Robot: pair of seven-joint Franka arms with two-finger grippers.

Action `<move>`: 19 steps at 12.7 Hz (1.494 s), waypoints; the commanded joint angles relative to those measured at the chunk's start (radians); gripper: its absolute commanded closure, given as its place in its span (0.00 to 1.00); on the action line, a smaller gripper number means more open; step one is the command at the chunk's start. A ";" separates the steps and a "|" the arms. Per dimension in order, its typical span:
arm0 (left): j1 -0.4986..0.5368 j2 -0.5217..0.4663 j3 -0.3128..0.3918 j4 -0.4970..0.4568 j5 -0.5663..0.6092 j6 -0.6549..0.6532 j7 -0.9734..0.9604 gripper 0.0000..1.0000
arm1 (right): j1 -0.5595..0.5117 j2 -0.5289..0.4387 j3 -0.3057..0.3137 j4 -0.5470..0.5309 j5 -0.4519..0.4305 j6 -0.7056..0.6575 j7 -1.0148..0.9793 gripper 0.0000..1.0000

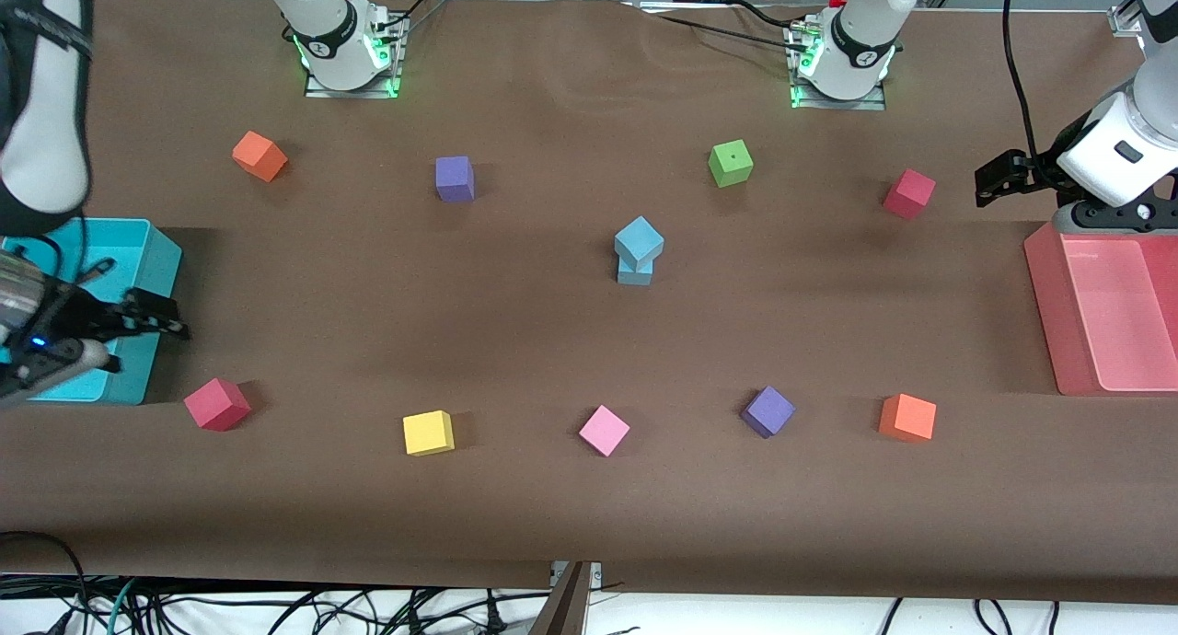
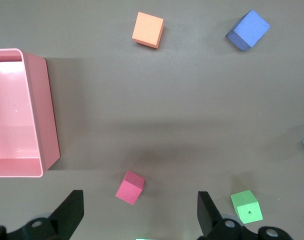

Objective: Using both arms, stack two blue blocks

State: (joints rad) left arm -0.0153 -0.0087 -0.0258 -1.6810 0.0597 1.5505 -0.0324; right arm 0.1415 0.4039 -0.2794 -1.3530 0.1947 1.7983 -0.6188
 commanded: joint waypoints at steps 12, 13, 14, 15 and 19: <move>0.005 -0.013 -0.016 0.007 -0.026 -0.006 0.012 0.00 | -0.174 -0.273 0.224 -0.235 -0.156 -0.112 0.473 0.00; 0.005 -0.013 -0.014 0.009 -0.026 -0.006 0.012 0.00 | -0.171 -0.281 0.239 -0.233 -0.165 -0.138 0.488 0.00; 0.006 -0.013 -0.014 0.007 -0.031 -0.007 0.012 0.00 | -0.169 -0.283 0.250 -0.232 -0.172 -0.140 0.507 0.00; 0.006 -0.013 -0.014 0.007 -0.031 -0.006 0.012 0.00 | -0.169 -0.283 0.250 -0.232 -0.169 -0.142 0.527 0.00; 0.015 -0.013 -0.013 0.007 -0.032 -0.007 0.014 0.00 | -0.157 -0.268 0.252 -0.207 -0.166 -0.175 0.626 0.00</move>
State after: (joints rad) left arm -0.0112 -0.0108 -0.0396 -1.6747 0.0590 1.5514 -0.0323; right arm -0.0103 0.1455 -0.0352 -1.5671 0.0355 1.6570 -0.0263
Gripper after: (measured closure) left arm 0.000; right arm 0.000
